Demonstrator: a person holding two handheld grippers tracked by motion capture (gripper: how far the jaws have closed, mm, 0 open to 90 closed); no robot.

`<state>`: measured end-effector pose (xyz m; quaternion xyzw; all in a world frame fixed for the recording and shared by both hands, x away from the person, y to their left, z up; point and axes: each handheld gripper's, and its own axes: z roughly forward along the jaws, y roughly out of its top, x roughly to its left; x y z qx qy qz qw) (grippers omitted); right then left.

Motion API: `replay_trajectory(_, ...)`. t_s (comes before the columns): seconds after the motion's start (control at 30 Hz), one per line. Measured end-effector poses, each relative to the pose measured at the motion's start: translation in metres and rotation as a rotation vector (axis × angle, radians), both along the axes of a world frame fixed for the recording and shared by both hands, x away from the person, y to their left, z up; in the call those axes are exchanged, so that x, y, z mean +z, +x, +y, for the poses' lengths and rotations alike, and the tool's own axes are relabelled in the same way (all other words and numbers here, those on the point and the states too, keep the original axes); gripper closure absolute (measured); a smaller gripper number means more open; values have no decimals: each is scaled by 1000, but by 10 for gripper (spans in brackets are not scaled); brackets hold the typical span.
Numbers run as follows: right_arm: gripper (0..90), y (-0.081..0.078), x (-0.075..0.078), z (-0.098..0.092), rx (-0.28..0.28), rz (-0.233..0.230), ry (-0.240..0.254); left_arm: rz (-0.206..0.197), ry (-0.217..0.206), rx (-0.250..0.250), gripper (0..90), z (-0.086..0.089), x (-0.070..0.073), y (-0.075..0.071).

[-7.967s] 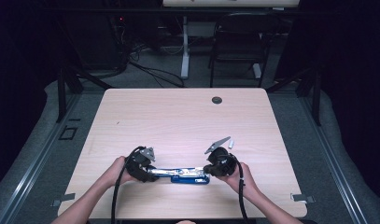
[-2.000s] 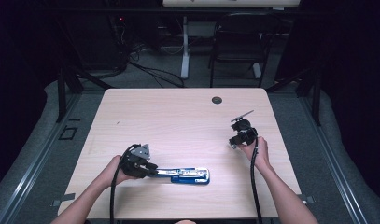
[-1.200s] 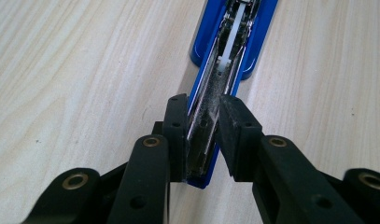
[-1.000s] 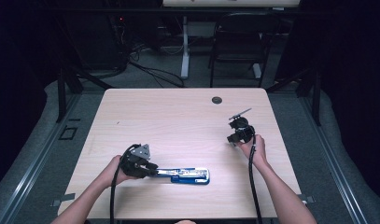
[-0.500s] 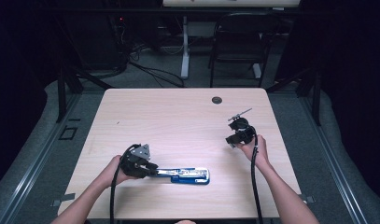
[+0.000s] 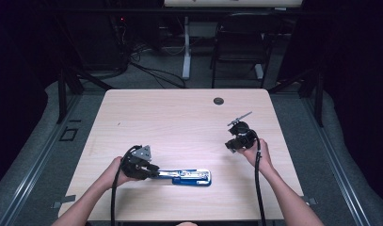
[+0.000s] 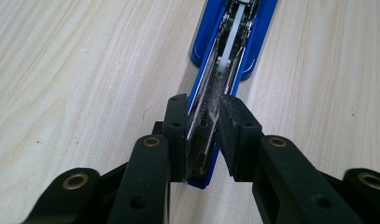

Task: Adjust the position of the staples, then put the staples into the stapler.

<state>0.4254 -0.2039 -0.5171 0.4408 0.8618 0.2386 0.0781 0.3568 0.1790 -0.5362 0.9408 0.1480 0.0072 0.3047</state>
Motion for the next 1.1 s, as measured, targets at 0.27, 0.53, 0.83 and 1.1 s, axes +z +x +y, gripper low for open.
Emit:
replay_trajectory(0.27,787,-11,6,6,29,-8,14,0,1,0,733,0,0,0)
replay_trajectory(0.53,787,-16,7,12,52,0,21,0,1,2,733,0,0,0)
replay_trajectory(0.83,787,-20,11,12,83,8,20,-1,0,0,733,0,0,0)
replay_trajectory(1.1,787,-23,13,16,104,1,47,-1,0,-4,733,-1,0,0)
